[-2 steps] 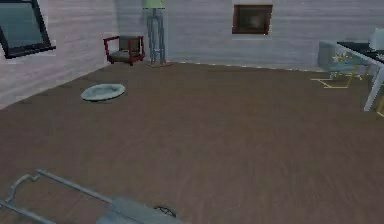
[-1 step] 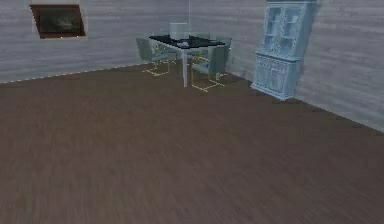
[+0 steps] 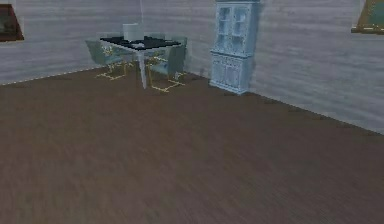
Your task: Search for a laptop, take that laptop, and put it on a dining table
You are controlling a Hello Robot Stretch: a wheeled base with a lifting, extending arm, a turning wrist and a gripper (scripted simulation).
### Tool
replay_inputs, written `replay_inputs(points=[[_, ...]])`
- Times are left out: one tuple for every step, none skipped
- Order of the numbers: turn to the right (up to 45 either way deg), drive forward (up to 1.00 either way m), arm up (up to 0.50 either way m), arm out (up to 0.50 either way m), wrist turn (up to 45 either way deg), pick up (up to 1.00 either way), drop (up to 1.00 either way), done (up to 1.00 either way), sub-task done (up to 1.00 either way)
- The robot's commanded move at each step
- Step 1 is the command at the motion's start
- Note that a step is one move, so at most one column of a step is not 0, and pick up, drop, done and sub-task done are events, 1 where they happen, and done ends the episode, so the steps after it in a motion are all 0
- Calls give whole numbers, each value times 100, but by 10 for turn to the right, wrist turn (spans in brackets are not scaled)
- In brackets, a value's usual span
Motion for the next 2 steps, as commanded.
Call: replay_inputs(points=[[0,20,0,0,0,0,0,0,0],[-450,0,0,0,0,0,0,0,0]])
